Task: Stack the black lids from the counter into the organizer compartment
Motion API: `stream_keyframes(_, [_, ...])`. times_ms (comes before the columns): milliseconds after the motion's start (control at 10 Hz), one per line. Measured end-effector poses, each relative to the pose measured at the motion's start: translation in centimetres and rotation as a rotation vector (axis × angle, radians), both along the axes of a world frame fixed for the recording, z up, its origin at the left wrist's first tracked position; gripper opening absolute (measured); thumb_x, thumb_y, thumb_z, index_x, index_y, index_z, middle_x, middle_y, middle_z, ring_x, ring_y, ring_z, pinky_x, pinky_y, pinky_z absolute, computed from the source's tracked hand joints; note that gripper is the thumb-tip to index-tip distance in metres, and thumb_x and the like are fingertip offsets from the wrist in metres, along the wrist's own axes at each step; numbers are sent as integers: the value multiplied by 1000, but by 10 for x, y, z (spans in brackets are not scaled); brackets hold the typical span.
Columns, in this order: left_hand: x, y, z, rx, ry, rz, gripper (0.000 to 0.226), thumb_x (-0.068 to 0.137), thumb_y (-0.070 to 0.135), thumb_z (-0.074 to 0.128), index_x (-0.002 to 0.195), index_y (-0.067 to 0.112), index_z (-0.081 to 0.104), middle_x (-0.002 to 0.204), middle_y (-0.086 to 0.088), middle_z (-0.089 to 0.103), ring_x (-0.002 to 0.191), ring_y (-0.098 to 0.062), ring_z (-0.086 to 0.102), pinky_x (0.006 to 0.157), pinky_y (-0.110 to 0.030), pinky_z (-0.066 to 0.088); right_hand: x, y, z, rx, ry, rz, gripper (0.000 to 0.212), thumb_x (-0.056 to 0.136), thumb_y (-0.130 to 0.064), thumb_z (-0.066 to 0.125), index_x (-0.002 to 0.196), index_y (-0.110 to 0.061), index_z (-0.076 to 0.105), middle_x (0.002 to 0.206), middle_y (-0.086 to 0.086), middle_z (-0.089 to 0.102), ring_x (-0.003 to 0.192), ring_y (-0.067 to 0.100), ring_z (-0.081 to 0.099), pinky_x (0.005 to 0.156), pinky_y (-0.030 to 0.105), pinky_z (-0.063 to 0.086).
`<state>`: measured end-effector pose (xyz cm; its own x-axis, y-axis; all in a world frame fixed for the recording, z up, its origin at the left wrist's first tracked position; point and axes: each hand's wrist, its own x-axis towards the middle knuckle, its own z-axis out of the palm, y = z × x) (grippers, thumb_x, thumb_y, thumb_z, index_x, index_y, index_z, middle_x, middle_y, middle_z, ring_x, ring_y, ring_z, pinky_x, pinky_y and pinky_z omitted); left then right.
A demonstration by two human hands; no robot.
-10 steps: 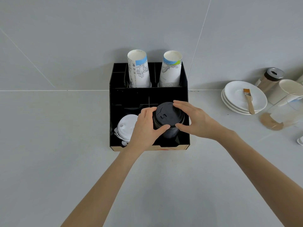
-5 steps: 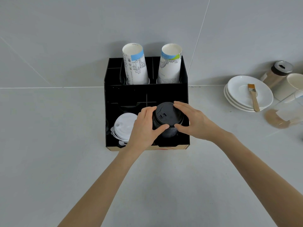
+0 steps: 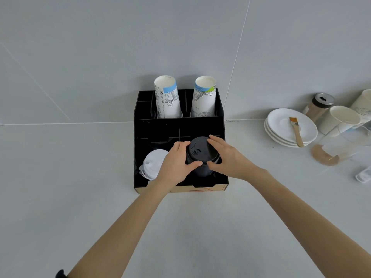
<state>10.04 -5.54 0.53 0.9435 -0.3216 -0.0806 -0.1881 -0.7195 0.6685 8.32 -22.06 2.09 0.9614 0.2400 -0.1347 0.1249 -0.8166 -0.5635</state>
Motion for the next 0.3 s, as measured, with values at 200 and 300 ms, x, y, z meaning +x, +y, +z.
stream_keyframes(200, [4, 10, 24, 124, 16, -69, 63, 84, 34, 56, 134, 9, 26, 143, -13, 33, 128, -28, 38, 105, -48, 37, 0, 3, 16, -183, 28, 54, 69, 85, -30, 53, 140, -13, 13, 154, 12, 6, 142, 27, 8, 117, 41, 15])
stream_keyframes(300, [6, 15, 36, 203, -23, -70, 63, 87, 37, 49, 136, 8, 21, 147, -13, 28, 133, -29, 33, 107, -49, 33, 1, 3, 25, -251, 38, 59, 72, 85, -37, 53, 140, -15, 12, 155, 10, 6, 142, 27, 5, 117, 44, 11])
